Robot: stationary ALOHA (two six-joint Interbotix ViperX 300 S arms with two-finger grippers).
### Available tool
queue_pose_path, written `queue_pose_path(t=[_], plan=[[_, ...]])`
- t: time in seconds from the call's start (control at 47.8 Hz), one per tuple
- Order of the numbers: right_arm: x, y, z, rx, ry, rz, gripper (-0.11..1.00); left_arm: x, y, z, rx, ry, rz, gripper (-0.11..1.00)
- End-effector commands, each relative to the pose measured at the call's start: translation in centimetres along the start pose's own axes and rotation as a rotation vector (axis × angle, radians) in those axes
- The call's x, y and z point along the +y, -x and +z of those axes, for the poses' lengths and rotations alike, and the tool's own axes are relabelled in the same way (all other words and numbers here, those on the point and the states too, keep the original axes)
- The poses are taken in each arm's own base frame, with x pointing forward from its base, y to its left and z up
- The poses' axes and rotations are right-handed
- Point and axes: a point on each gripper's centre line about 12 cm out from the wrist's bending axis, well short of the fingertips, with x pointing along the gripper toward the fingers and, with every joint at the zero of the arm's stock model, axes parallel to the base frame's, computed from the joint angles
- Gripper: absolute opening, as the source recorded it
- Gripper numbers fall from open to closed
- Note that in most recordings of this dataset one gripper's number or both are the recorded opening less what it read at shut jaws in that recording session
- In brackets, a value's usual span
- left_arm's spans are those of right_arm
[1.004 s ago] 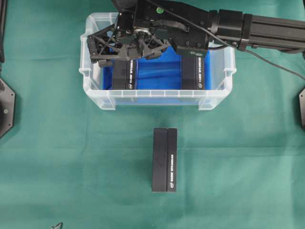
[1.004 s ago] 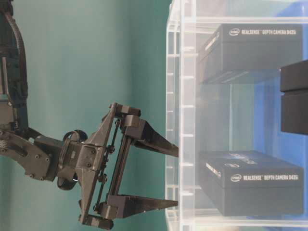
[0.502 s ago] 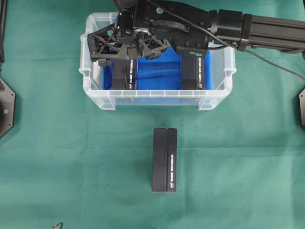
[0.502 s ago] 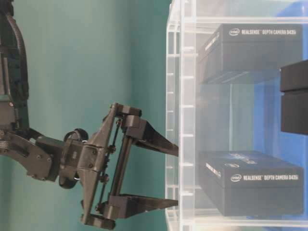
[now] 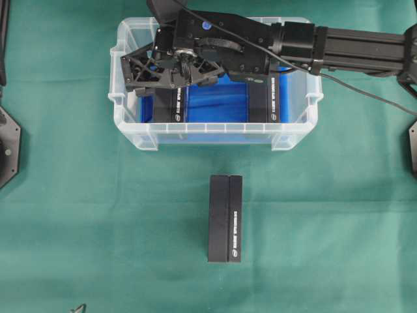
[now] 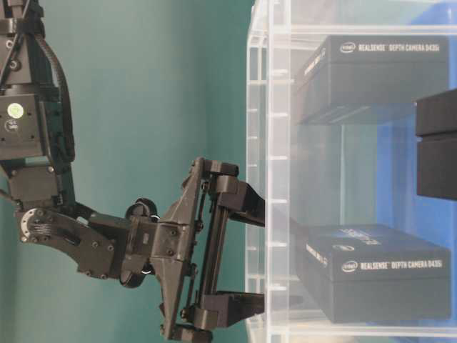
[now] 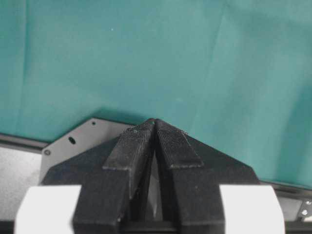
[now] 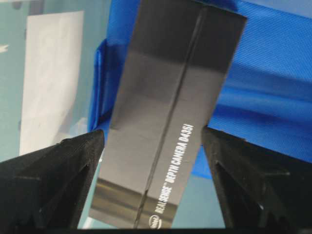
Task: Take the box out of the case with the right arm.
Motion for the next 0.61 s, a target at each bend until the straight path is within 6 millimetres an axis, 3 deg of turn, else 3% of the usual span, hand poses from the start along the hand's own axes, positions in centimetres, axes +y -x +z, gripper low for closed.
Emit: queue_pose_path(t=[0.0,0.314,0.585], plan=[[0.5,0.8,0.3,-0.010,-0.004,0.037,0.88,0.0,0.3,0.1,-0.014,0.002,-0.001,0.08],[0.6,-1.0,0.2,-0.004,-0.006,0.036,0.88,0.0,0.3,0.2,-0.016,0.002,-0.001,0.08],[0.5,-1.3,0.1,-0.003,-0.007,0.029,0.88,0.0,0.3,0.2,-0.016,0.002,-0.001,0.08]])
